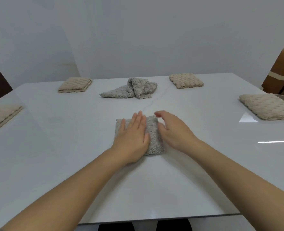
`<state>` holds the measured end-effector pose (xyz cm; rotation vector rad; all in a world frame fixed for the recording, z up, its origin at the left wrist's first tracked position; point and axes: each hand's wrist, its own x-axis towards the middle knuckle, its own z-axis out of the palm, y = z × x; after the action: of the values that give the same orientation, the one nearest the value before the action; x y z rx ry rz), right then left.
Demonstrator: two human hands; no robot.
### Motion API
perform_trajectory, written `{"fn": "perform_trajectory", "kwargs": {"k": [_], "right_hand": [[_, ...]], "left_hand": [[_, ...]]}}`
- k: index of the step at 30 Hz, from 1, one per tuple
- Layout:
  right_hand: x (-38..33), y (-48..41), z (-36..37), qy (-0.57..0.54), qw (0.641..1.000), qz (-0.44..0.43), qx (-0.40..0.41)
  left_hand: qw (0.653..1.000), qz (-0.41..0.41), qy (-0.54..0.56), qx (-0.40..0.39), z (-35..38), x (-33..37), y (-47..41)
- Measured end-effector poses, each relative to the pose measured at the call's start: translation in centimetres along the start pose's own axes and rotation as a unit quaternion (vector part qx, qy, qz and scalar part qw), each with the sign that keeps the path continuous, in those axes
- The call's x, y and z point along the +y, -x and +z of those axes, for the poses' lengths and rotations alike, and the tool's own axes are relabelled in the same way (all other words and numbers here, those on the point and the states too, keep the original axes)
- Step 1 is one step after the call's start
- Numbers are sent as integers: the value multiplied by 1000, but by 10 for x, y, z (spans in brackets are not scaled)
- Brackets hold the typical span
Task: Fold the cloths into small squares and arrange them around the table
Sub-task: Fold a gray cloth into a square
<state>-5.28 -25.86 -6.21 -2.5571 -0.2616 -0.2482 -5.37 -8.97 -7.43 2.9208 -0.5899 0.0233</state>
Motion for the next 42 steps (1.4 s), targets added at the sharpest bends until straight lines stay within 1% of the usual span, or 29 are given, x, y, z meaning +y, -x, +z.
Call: {"fn": "perform_trajectory", "kwargs": {"k": [1, 3, 5, 9, 11, 13, 14, 15, 16, 18, 21, 23, 27, 29, 30, 32, 33, 35, 36, 37, 38, 40, 41, 42], "right_hand": [[-2, -3, 9, 44, 998, -21, -30], [0, -6, 25, 120, 986, -25, -115], [5, -7, 30, 145, 976, -15, -161], [7, -7, 25, 131, 978, -14, -162], [7, -5, 19, 88, 987, -5, -132], [6, -4, 14, 59, 993, -1, -99], [3, -4, 12, 62, 994, -6, -91], [-2, -6, 12, 69, 993, -16, -89], [-9, -9, 14, 76, 992, -29, -92], [-25, -20, 21, 85, 990, -53, -103], [-35, -39, 38, 130, 982, -54, -126], [-32, -47, 49, 170, 973, -34, -152], [-28, -49, 58, 172, 971, -20, -166], [-28, -48, 58, 167, 972, -21, -165], [-27, -47, 59, 166, 972, -21, -163], [-27, -47, 59, 162, 973, -20, -160], [-27, -47, 59, 159, 974, -19, -157], [-26, -48, 60, 155, 976, -19, -151], [-25, -48, 60, 152, 977, -18, -149], [-25, -49, 61, 150, 978, -17, -147], [-25, -49, 61, 148, 978, -17, -146], [-24, -49, 62, 147, 978, -18, -144], [-24, -48, 62, 147, 979, -18, -144], [-24, -49, 62, 146, 979, -18, -143]], "left_hand": [[1000, -6, -5, -17, 7, 2, 1], [999, -25, -18, -22, 17, 2, 1], [999, -29, -23, -16, 20, 1, -1], [1000, -18, 10, -5, 14, -3, 6], [997, -29, 39, 53, 8, -13, 18], [983, -73, 97, 138, -1, -27, 34], [971, -108, 139, 162, -6, -34, 42], [958, -146, 182, 167, -12, -41, 48], [946, -182, 220, 152, -17, -47, 53], [918, -241, 301, 96, -26, -56, 57], [853, -281, 440, 6, -36, -60, 62], [833, -284, 473, -36, -39, -61, 62], [810, -280, 508, -83, -43, -66, 51], [809, -270, 511, -105, -46, -65, 46], [823, -257, 497, -102, -47, -64, 43], [860, -223, 454, -65, -50, -62, 37], [872, -205, 442, -45, -51, -61, 34], [876, -179, 447, -29, -51, -60, 30], [869, -174, 461, -35, -51, -60, 29], [854, -178, 485, -54, -51, -61, 28], [828, -192, 519, -87, -50, -62, 27], [759, -226, 589, -160, -48, -63, 26], [739, -236, 603, -187, -48, -63, 25], [737, -242, 596, -206, -47, -64, 24]]}}
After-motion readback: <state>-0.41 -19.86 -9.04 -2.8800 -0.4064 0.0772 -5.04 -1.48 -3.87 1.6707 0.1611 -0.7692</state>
